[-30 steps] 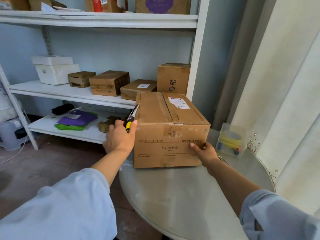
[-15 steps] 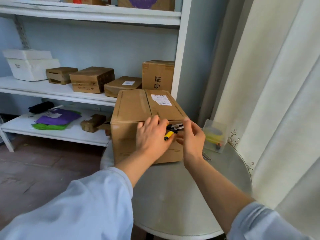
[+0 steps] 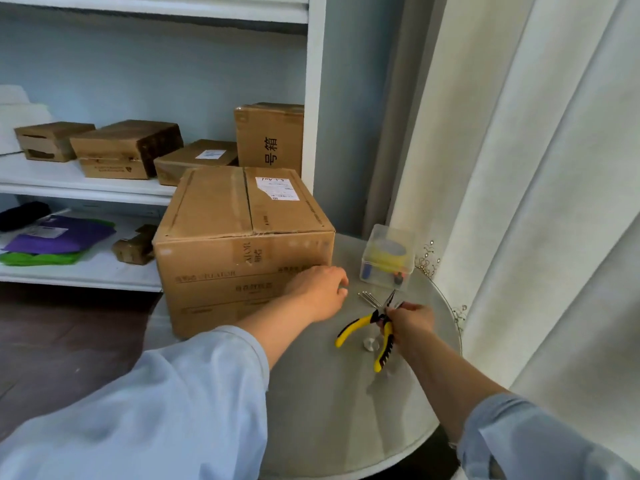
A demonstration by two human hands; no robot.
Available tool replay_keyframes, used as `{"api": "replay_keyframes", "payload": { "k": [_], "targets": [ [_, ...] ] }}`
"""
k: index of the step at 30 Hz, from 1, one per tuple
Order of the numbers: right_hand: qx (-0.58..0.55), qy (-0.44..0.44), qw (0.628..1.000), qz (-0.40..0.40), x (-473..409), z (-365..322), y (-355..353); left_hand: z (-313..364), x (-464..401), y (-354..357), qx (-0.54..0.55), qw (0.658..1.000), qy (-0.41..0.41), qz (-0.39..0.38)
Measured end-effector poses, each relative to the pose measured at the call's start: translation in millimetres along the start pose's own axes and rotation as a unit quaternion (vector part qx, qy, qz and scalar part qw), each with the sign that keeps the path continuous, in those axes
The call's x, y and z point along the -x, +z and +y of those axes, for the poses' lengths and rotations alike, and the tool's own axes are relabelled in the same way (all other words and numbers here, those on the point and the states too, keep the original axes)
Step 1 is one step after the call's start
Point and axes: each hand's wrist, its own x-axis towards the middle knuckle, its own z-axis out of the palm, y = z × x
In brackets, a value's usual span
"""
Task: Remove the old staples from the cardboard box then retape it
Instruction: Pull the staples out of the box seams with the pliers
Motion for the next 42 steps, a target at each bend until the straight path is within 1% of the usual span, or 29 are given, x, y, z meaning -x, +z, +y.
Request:
{"api": "replay_keyframes", "payload": {
  "k": [3, 7, 9, 11, 12, 13, 15, 16, 18, 19, 21, 23, 25, 26, 28, 30, 31, 33, 35, 36, 38, 39, 42],
  "targets": [
    [0.081, -0.011, 0.996, 0.029, -18, 13, -1, -5, -11, 21, 0.014, 0.997, -0.008, -0.070],
    [0.150, -0.039, 0.988, 0.022, -14, 6, -1, -8, -20, 51, 0.019, 0.990, -0.017, -0.135],
    [0.169, -0.059, 0.983, 0.029, -14, 5, -1, -7, -21, 57, 0.017, 0.988, -0.014, -0.154],
    [0.179, -0.069, 0.981, 0.041, -14, 4, -2, -7, -21, 56, 0.012, 0.989, -0.008, -0.146],
    [0.176, -0.071, 0.981, 0.047, -12, 3, -1, -7, -20, 52, 0.007, 0.993, -0.001, -0.122],
    [0.172, -0.078, 0.980, 0.056, -12, 2, 1, -7, -19, 46, -0.003, 0.997, 0.011, -0.082],
    [0.176, -0.110, 0.976, 0.065, -6, -4, 8, -9, -14, 30, -0.023, 0.998, 0.050, 0.031],
    [0.178, -0.138, 0.972, 0.066, -1, -10, 12, -8, -11, 22, -0.030, 0.992, 0.075, 0.093],
    [0.169, -0.200, 0.964, 0.046, 18, -21, 28, -11, -3, 5, -0.054, 0.966, 0.125, 0.218],
    [0.164, -0.226, 0.960, 0.026, 25, -26, 36, -13, -1, -1, -0.071, 0.950, 0.146, 0.266],
    [0.175, -0.253, 0.951, -0.045, 45, -34, 53, -21, 9, -15, -0.106, 0.926, 0.151, 0.329],
    [0.180, -0.228, 0.947, -0.137, 59, -36, 65, -34, 19, -25, -0.124, 0.914, 0.107, 0.371],
    [0.146, -0.160, 0.952, -0.216, 71, -34, 71, -55, 35, -37, -0.117, 0.899, 0.044, 0.420],
    [0.132, -0.132, 0.952, -0.241, 74, -32, 71, -65, 41, -41, -0.105, 0.891, 0.014, 0.441],
    [0.122, -0.110, 0.952, -0.258, 84, -27, 76, -93, 64, -47, -0.090, 0.872, -0.062, 0.476],
    [0.110, -0.098, 0.958, -0.248, 87, -21, 80, -115, 81, -45, -0.055, 0.861, -0.150, 0.483],
    [0.111, -0.092, 0.960, -0.240, 88, -20, 81, -122, 86, -44, -0.011, 0.858, -0.198, 0.473],
    [0.129, -0.079, 0.960, -0.237, 91, -16, 83, -133, 94, -38, 0.122, 0.846, -0.289, 0.430],
    [0.152, -0.069, 0.957, -0.237, 92, -13, 84, -142, 95, -29, 0.248, 0.828, -0.345, 0.365],
    [0.158, -0.063, 0.956, -0.239, 93, -12, 83, -145, 92, -23, 0.285, 0.825, -0.357, 0.332],
    [0.169, -0.056, 0.950, -0.257, 94, -11, 86, -152, 88, -16, 0.317, 0.820, -0.368, 0.302],
    [0.170, -0.057, 0.947, -0.265, 96, -12, 87, -156, 85, -15, 0.323, 0.815, -0.375, 0.302],
    [0.150, -0.068, 0.942, -0.294, 102, -12, 90, -175, 77, -14, 0.375, 0.776, -0.407, 0.302]
  ]
}}
